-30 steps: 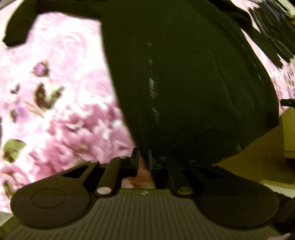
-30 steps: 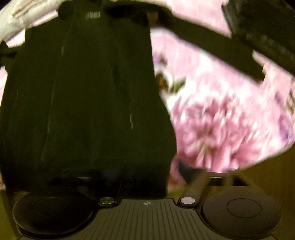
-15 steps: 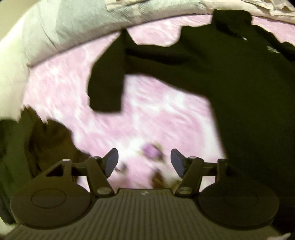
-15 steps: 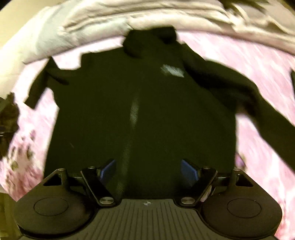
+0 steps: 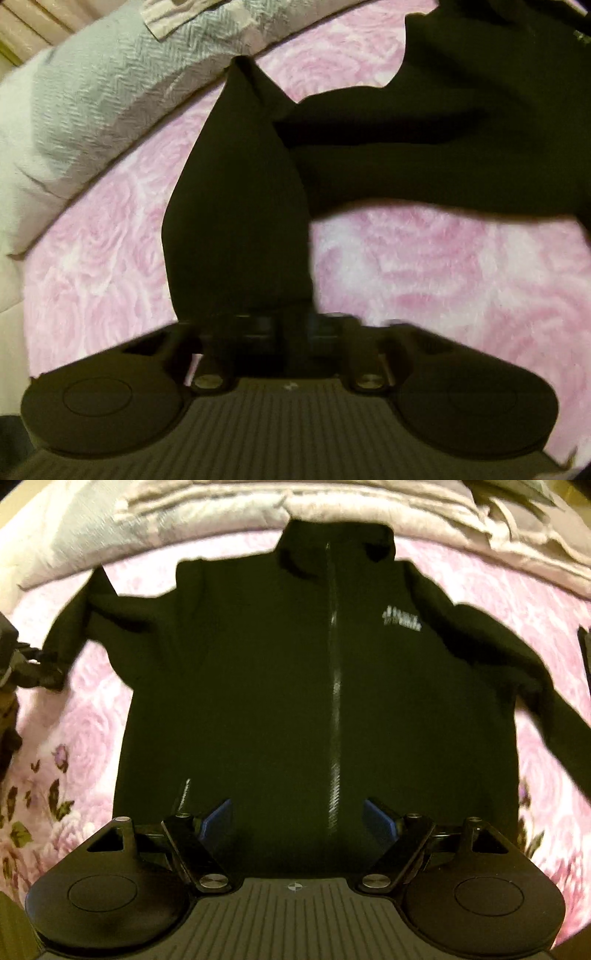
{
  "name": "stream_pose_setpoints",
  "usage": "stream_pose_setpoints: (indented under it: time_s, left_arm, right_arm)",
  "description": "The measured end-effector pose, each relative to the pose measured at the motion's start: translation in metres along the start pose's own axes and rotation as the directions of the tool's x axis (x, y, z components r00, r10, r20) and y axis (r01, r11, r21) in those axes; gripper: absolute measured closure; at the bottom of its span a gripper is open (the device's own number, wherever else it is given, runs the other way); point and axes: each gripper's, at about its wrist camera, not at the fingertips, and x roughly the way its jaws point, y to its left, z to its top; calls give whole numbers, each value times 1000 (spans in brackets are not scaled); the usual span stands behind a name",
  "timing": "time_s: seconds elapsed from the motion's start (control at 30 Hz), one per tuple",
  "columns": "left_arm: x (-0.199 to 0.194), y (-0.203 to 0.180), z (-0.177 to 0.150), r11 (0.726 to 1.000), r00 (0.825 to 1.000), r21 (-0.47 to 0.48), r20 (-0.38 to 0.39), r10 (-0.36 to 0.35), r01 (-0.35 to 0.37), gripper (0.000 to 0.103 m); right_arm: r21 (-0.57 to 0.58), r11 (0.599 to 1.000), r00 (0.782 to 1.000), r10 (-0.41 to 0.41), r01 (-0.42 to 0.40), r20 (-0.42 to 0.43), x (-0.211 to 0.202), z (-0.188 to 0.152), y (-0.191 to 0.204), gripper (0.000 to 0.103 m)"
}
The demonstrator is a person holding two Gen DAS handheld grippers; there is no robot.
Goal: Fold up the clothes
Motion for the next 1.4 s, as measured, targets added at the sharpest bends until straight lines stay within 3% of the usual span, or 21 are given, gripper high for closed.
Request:
stream_pose_setpoints:
  time_s: [0.07,0.17,0.3,0.4,0.47,0.53,0.57,0.67,0.83,0.97,1.17,1.4]
  left_arm:
    - [-16,24,-5,999,999,-21,16,-44,44,99]
    - [-71,81,-19,986,996,-143,40,-86,91,100]
    - [-141,183,-46,903,984,-391,34,-176,175,100]
    - [-171,233,-64,867,985,-471,26,-172,164,98]
    - [-168,248,-73,835,986,-528,27,-167,156,90]
    - [-154,253,-81,815,992,-572,-18,-127,93,85]
    - [-145,250,-83,821,994,-569,-60,-95,44,85]
    - [-121,227,-88,863,990,-504,-130,-46,-26,84]
    - [-106,176,-83,904,985,-424,-123,-124,61,73]
    - [-99,126,-63,926,977,-353,-107,-184,136,72]
    - [-103,30,3,941,959,-216,-59,-278,259,71]
    - [-127,-121,108,938,939,-20,10,-345,345,69]
  right_arm:
    - [-10,1000,1000,12,-12,1,2,7,18,22]
    - [-57,998,999,30,-29,27,0,23,49,22]
    - [-124,990,994,81,-72,69,-1,50,89,16]
    - [-169,981,988,114,-95,106,-4,61,112,13]
    - [-191,976,985,128,-104,115,-4,63,122,13]
    - [-196,975,985,132,-109,112,-2,60,129,13]
    - [-195,975,986,130,-107,108,-2,57,130,13]
    - [-189,978,990,110,-92,90,-2,43,126,13]
    - [-114,993,998,25,-17,65,-3,19,93,13]
    - [5,998,995,-59,59,86,-11,9,54,13]
    - [180,969,970,-199,172,142,-31,-3,-38,13]
    - [246,928,932,-325,281,162,-52,-32,-178,13]
